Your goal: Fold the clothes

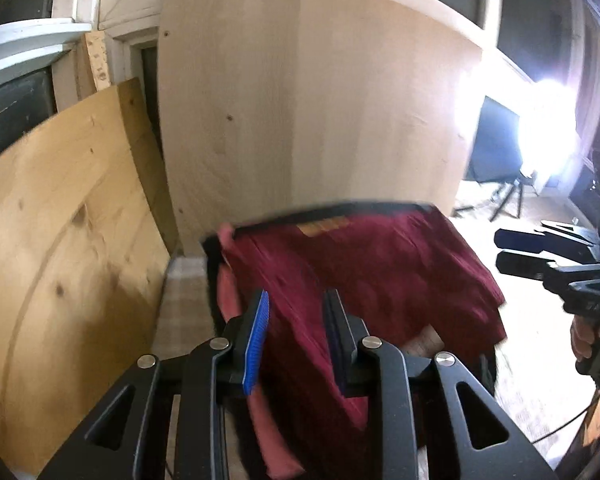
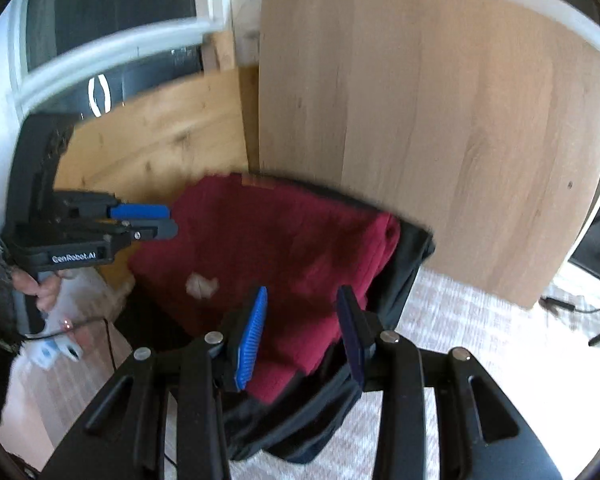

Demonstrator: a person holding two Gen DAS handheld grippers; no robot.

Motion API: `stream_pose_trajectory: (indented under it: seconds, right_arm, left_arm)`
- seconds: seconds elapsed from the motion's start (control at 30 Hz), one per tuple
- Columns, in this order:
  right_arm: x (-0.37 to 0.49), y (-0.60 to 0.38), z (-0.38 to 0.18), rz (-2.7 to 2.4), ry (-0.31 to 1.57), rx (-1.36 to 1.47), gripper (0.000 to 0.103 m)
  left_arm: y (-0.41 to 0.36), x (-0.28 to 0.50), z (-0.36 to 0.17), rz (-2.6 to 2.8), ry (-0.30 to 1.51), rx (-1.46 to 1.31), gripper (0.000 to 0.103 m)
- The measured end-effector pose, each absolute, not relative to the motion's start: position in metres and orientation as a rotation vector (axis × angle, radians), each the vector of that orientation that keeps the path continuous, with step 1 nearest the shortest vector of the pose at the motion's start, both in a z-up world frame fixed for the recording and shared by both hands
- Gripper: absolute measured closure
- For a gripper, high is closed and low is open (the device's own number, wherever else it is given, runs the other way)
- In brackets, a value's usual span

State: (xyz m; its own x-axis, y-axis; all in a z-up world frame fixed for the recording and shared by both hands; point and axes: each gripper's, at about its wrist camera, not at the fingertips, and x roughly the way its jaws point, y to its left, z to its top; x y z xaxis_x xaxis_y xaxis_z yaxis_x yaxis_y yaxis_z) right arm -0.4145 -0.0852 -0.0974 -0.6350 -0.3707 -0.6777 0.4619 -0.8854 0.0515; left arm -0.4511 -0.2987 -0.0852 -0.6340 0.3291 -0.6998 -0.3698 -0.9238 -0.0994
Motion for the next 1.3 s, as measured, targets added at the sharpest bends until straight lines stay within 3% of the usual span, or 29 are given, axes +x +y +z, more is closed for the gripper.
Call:
stream_pose_trajectory:
  seconds: [0.1,0.27,0.37,0.43,0.5,0.6,0.8,1.3]
  right_arm:
    - [-0.416,-0.083,-0.118,-2.471,0.228,1.077,0.067]
    - [-0.4,-0.054,-0.105,-2.468,0.082,1.142,0.066]
    - [-0.375,-0.036,-0.086,-2.52,0.028,1.125,0.056]
    - [-0.358,-0.024,-0.08,-2.536,-0.017,1.115,0.052]
    - [-0.345,-0.016,-0.076,-2.55,-0.053,1.113,0.052]
    - [-0.323,-0.002,-0.075,-2.574,-0.065,1.123,0.05]
    - [-0.291,0.012,-0.086,-2.634,-0.074,1.15,0.047]
    - [-0.234,0.078,-0.08,-2.651,-0.081,1.129,0.047]
  left_arm:
    - [-0.293,-0.452,-0.106,2.518,0.098,-1.144,0.076]
    - [-0.3,-0.463,-0.119,2.527,0.078,-1.212,0.074]
    - [-0.3,-0.448,-0.103,2.584,0.075,-1.2,0.073]
    - [-0.298,-0.428,-0.089,2.627,0.07,-1.193,0.064]
    - [-0.292,-0.403,-0.077,2.673,0.067,-1.176,0.047]
    - [-0.279,-0.364,-0.069,2.717,0.088,-1.124,0.037]
    - [-0.249,-0.307,-0.075,2.756,0.085,-1.157,0.029]
    - [-0.198,-0.215,-0.062,2.81,0.034,-1.175,0.028]
